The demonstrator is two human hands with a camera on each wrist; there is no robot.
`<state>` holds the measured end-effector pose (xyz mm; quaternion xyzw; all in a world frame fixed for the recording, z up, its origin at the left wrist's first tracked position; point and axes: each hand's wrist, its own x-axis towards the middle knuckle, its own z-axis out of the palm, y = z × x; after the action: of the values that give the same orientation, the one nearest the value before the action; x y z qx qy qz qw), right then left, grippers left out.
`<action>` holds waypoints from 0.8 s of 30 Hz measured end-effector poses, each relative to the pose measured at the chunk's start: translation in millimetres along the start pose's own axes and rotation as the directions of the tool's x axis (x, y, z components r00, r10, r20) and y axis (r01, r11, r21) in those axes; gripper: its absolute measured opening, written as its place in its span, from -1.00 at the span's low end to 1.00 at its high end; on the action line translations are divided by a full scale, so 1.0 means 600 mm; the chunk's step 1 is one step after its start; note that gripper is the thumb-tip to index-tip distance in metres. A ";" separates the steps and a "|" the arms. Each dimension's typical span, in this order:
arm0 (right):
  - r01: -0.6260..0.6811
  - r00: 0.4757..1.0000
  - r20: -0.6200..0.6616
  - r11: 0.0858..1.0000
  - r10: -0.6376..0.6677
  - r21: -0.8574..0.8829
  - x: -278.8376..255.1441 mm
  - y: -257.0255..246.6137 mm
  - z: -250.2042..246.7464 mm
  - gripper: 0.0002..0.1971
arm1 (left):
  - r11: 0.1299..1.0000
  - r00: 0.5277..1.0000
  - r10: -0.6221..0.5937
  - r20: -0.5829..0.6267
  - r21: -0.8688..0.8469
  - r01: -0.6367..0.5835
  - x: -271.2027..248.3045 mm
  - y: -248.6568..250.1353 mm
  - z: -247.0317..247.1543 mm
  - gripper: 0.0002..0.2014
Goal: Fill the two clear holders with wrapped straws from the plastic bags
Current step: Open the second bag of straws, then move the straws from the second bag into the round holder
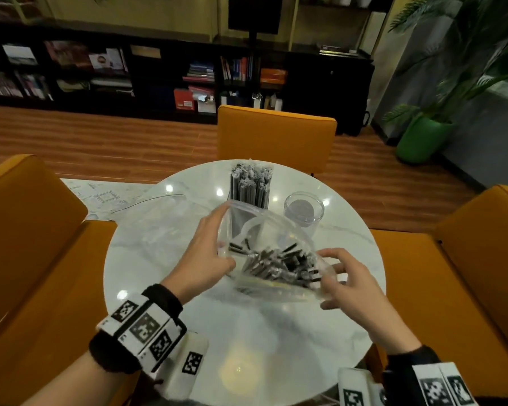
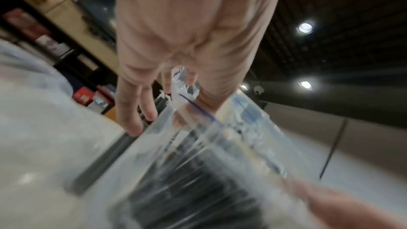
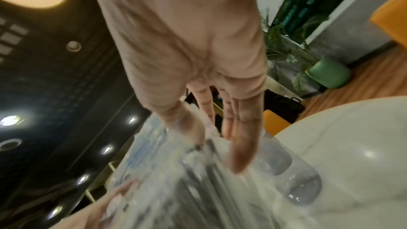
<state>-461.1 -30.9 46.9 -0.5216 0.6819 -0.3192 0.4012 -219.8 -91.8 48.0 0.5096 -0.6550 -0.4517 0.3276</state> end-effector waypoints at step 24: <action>-0.152 0.970 0.235 0.910 0.062 0.385 -0.005 0.050 0.042 -0.72 | 0.961 0.883 -0.248 0.398 0.214 0.174 -0.030 -0.031 0.014 0.02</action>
<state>-452.2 -20.9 9.7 -0.4220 0.5820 -0.3702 0.5884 -215.3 -73.6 28.1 0.4950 -0.6870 -0.5256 0.0821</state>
